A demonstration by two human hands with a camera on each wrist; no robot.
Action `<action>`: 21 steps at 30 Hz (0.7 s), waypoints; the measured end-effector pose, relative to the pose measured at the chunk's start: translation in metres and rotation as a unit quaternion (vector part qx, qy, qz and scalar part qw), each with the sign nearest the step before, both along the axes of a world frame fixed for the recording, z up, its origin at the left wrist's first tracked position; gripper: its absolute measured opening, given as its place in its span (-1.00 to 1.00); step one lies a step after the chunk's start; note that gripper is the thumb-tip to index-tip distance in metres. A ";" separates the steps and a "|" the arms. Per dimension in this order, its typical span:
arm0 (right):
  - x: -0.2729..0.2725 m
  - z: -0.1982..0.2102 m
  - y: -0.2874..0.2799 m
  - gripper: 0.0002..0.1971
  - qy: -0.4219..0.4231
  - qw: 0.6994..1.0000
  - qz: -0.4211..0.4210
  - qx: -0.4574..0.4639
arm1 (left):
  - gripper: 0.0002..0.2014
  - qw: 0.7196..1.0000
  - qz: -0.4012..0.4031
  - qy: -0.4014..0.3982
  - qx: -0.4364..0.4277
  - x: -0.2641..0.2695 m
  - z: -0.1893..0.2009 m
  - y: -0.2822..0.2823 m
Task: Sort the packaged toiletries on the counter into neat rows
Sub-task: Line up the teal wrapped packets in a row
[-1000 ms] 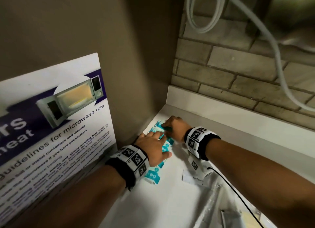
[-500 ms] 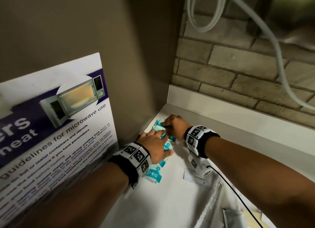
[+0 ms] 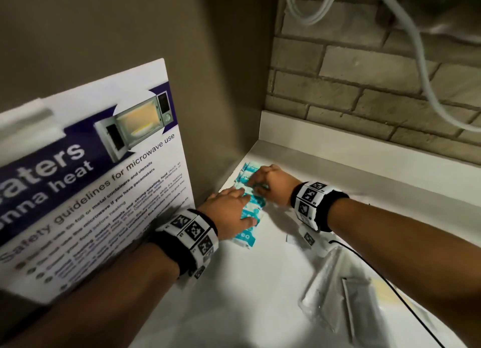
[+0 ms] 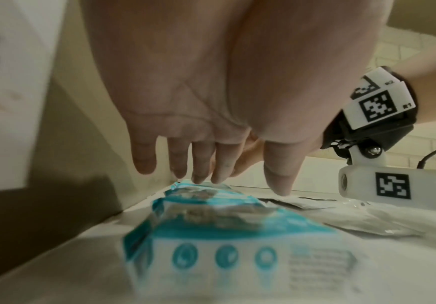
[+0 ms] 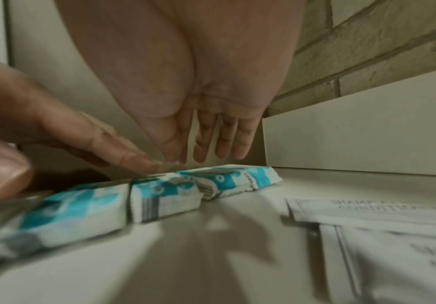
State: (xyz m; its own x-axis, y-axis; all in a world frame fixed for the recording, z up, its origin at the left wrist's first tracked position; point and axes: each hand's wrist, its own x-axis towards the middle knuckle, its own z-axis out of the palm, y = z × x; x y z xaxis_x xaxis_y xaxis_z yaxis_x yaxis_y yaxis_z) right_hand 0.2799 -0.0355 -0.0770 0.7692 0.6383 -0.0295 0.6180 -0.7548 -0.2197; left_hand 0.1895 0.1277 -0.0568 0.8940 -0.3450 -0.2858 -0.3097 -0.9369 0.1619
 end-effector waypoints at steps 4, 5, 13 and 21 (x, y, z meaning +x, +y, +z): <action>-0.023 -0.006 0.004 -0.65 0.001 0.999 0.040 -0.005 | -0.32 1.000 -0.010 -0.006 -0.008 -0.022 -0.007 0.008; -0.028 -0.007 0.006 -0.64 -0.001 0.999 0.041 -0.004 | -0.32 1.000 -0.011 -0.008 -0.011 -0.027 -0.008 0.009; -0.039 -0.009 0.014 -0.67 -0.027 0.999 0.019 -0.020 | -0.27 1.000 -0.002 0.018 0.013 -0.039 -0.002 0.006; -0.026 -0.016 0.017 -0.65 0.000 0.999 -0.014 -0.030 | -0.29 0.999 -0.008 0.029 0.032 -0.033 -0.004 0.005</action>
